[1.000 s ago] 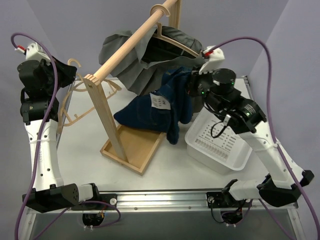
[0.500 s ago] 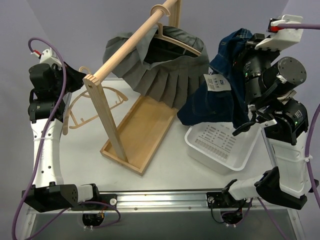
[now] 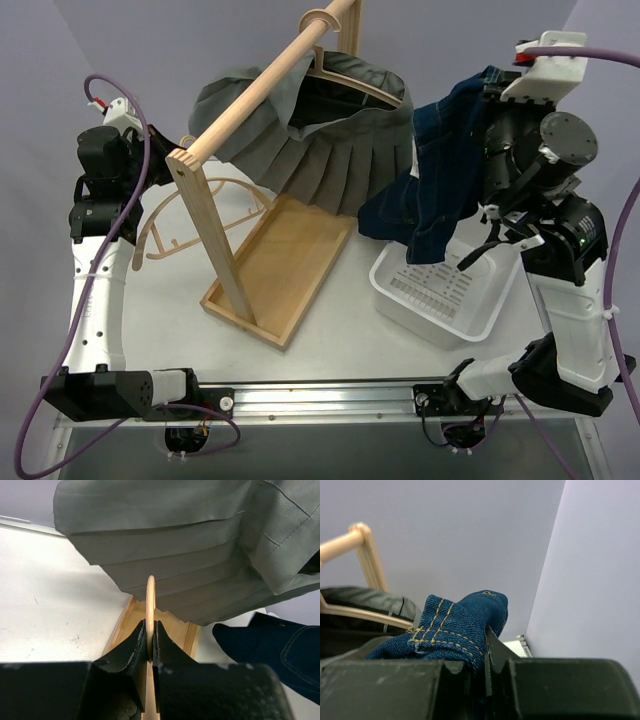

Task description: Remove the skirt from the hanger

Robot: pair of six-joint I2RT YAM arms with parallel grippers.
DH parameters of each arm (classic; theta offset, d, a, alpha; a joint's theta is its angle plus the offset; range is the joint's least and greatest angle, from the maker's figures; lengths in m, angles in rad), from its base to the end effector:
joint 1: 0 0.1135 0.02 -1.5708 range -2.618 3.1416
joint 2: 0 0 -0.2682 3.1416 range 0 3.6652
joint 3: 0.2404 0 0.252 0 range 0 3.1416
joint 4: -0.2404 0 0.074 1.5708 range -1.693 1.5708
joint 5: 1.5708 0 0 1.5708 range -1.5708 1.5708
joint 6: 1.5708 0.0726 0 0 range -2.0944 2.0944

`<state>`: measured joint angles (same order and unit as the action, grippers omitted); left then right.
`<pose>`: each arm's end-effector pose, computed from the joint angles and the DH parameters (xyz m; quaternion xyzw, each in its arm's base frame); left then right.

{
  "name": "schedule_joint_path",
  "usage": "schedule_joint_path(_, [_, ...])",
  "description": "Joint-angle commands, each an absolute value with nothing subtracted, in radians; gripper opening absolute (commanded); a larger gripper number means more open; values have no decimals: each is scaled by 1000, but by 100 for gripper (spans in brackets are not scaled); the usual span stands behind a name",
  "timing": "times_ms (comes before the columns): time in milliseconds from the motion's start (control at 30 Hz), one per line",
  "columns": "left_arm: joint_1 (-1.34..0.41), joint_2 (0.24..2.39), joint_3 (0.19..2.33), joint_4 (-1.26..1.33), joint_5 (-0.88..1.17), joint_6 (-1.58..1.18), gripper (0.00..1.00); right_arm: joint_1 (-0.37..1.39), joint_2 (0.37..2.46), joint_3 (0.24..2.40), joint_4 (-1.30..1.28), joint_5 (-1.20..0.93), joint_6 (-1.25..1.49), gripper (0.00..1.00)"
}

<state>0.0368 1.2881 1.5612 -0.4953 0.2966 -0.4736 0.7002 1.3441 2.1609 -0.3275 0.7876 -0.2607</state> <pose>0.3052 -0.0100 0.4632 -0.1058 0.7708 -0.2465 0.5778 0.1816 0.0857 0.6532 0.0720 0.5736 -0.0202 0.8157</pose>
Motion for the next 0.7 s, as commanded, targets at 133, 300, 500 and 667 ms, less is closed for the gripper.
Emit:
schedule_joint_path(133, [20,1276,1583,-488,290,-443,2,701,1335,2301,-91,879,-474,0])
schedule_joint_path(300, [18,1282,1588,-505,287,-428,2,709,1310,2277,-55,900,-526,0])
schedule_joint_path(500, [11,1299,1595,-509,281,-425,2,712,1285,2210,-31,933,-557,0])
schedule_joint_path(667, [-23,1299,1601,-517,275,-417,2,712,1227,2083,4,956,-555,0])
